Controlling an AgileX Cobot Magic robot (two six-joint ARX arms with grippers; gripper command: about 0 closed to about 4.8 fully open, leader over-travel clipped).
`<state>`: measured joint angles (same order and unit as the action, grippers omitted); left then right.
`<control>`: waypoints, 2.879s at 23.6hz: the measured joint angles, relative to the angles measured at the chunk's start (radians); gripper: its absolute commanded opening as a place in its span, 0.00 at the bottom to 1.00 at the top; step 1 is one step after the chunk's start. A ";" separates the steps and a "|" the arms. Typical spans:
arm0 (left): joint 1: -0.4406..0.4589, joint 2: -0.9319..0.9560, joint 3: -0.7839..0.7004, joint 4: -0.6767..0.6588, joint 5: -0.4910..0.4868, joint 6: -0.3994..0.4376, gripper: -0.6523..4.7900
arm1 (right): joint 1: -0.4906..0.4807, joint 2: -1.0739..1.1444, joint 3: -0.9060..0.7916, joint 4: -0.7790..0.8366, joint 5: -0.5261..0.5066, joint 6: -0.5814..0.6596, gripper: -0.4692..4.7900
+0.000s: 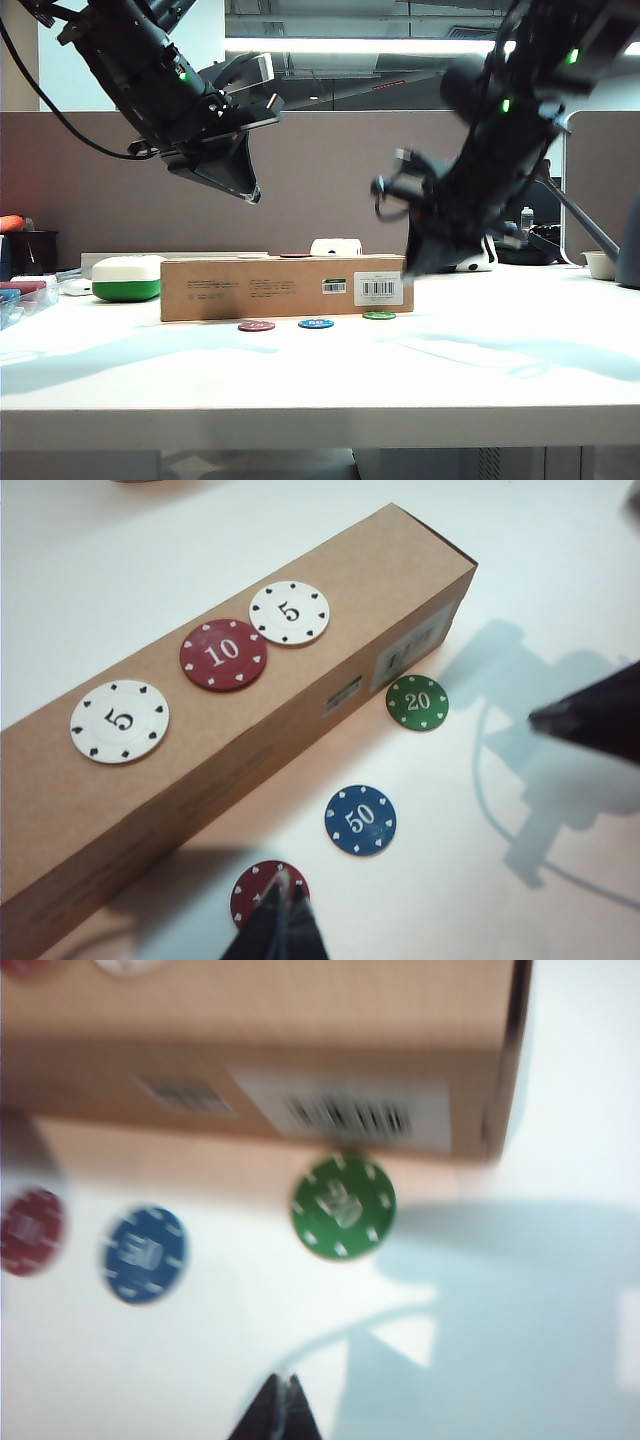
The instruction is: Push the chip, whose value equals the sum of all the chip values on the rectangular box, forward next to the box.
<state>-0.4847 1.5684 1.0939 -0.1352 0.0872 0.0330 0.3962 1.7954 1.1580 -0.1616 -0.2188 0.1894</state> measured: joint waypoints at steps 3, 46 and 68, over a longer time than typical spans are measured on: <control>0.000 0.000 -0.001 -0.004 0.000 0.000 0.11 | 0.001 -0.082 0.000 -0.058 0.010 0.000 0.07; 0.012 -1.073 -0.806 -0.116 -0.029 0.000 0.11 | 0.039 -1.369 -0.566 -0.464 0.017 0.133 0.07; 0.026 -1.566 -0.819 -0.101 -0.047 0.000 0.11 | 0.038 -1.796 -0.656 -0.517 0.061 0.150 0.08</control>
<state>-0.4587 0.0029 0.2749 -0.2363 0.0406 0.0330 0.4339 -0.0006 0.5018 -0.6785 -0.1577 0.3397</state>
